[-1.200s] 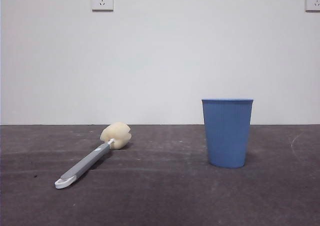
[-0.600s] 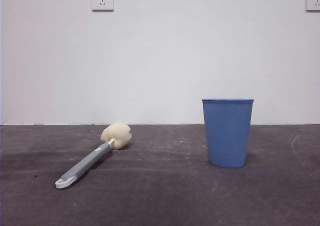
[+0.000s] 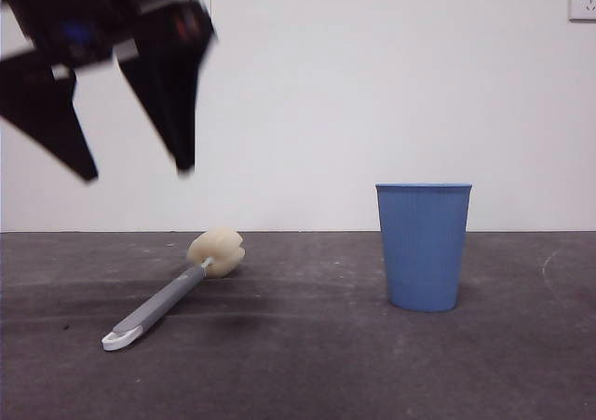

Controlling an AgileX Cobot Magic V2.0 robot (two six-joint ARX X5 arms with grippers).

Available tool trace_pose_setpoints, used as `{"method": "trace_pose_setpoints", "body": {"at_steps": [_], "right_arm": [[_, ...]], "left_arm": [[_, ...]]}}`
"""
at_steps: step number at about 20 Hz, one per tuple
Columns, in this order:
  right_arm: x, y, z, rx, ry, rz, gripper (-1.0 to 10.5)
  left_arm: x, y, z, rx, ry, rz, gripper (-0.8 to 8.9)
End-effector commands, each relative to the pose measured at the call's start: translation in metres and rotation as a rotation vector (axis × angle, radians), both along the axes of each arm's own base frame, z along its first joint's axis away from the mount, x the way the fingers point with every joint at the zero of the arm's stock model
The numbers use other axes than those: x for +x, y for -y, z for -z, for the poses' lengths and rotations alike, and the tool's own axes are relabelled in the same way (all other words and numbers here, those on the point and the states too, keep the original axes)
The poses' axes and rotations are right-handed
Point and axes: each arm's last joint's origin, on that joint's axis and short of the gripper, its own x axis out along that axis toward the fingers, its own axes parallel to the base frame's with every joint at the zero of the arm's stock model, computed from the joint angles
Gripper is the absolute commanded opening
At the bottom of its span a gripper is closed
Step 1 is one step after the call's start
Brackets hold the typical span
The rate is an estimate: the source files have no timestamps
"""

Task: Pick up the cup brush,pick up the cup,insert the brush into the cup,clean the cup,put the cup brush back,put the cup back to the fixed position on the table

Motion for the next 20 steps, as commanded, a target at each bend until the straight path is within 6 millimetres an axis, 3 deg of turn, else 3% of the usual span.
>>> {"method": "trace_pose_setpoints", "body": {"at_steps": [1,11,17,20], "right_arm": [[0.000,0.000,-0.001,0.006,0.006,0.001,6.3],[0.002,0.000,-0.001,0.006,0.008,0.001,6.3],[0.002,0.000,-0.001,0.006,0.009,0.001,6.3],[0.002,0.000,-0.001,0.006,0.010,0.001,6.3]], "left_arm": [[0.010,0.008,0.017,0.024,-0.032,-0.043,6.26],[0.035,0.026,0.064,0.065,-0.088,-0.083,6.25],[0.042,0.030,0.088,0.102,-0.141,-0.107,6.25],[0.041,0.033,0.091,0.102,-0.145,-0.108,6.23]]}}
